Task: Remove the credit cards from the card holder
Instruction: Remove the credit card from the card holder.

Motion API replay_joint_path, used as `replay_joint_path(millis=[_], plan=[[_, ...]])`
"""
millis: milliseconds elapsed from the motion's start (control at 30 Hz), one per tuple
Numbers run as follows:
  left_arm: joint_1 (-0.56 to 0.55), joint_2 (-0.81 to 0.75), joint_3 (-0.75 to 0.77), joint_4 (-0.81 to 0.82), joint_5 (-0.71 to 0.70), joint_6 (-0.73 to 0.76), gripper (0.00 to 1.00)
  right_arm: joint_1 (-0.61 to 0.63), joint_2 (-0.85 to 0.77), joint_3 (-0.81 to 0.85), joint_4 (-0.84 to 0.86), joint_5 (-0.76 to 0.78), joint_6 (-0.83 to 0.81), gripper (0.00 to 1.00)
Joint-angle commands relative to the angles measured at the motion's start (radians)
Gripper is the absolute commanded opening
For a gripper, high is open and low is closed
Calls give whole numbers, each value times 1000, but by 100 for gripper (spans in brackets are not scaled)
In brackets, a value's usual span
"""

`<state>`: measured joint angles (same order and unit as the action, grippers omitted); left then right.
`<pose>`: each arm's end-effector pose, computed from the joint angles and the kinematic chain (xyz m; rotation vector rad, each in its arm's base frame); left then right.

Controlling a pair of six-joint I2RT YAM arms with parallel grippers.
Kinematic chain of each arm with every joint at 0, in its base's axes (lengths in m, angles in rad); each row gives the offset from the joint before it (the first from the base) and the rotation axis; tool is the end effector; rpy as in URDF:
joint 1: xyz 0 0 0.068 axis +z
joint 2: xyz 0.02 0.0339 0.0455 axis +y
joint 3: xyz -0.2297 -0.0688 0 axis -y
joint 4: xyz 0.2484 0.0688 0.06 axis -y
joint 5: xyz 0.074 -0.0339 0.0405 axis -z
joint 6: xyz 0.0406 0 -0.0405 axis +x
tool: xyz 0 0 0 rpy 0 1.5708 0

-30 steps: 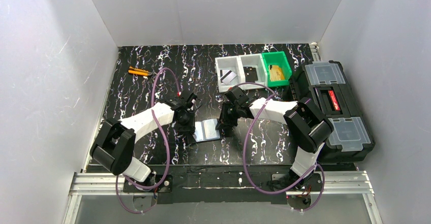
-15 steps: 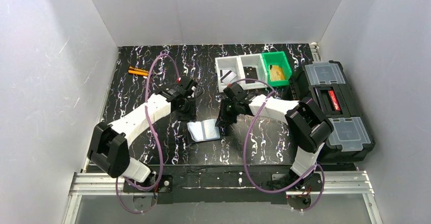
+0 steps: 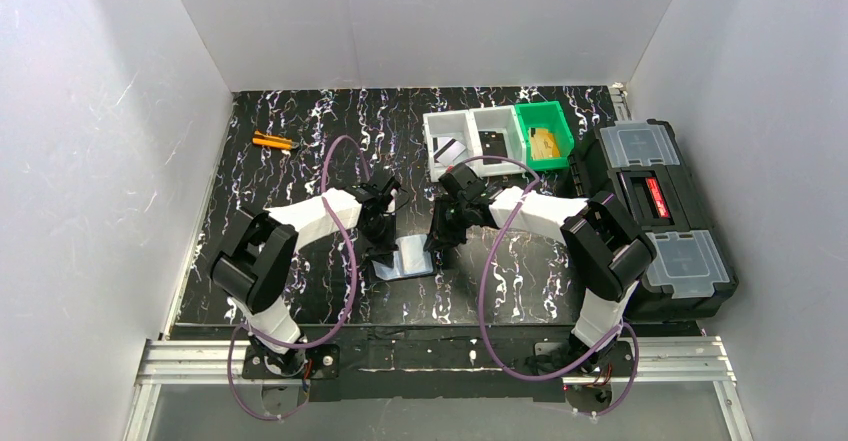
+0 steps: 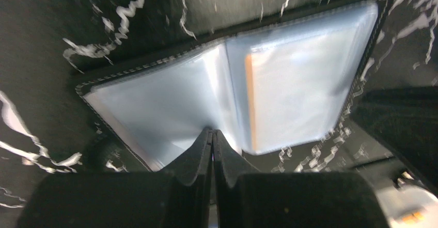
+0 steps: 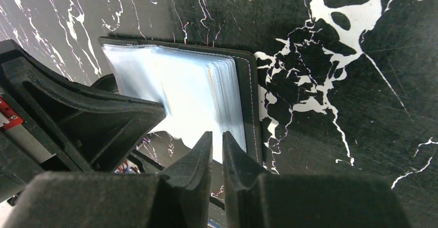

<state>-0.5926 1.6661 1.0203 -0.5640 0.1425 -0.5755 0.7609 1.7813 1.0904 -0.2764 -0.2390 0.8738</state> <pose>0.2595 -0.1817 0.1337 0.0622 2.8822 -0.4617 0.2556 0.2566 0.1327 0.0530 2.7735 0.8570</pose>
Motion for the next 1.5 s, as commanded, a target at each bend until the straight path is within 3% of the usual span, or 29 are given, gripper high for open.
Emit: replay_joint_path(millis=[0, 733, 967, 1467], plan=[[1, 11, -38, 25, 10, -14, 2, 5, 7, 32, -5, -18, -12, 20], [4, -1, -48, 20, -26, -17, 0, 48, 103, 138, -2, -117, -14, 27], [17, -59, -24, -16, -24, -2, 0, 48, 78, 144, 15, -148, -37, 36], [46, -238, 61, -195, -126, 15, 1, 52, 87, 225, 2, -202, -51, 38]])
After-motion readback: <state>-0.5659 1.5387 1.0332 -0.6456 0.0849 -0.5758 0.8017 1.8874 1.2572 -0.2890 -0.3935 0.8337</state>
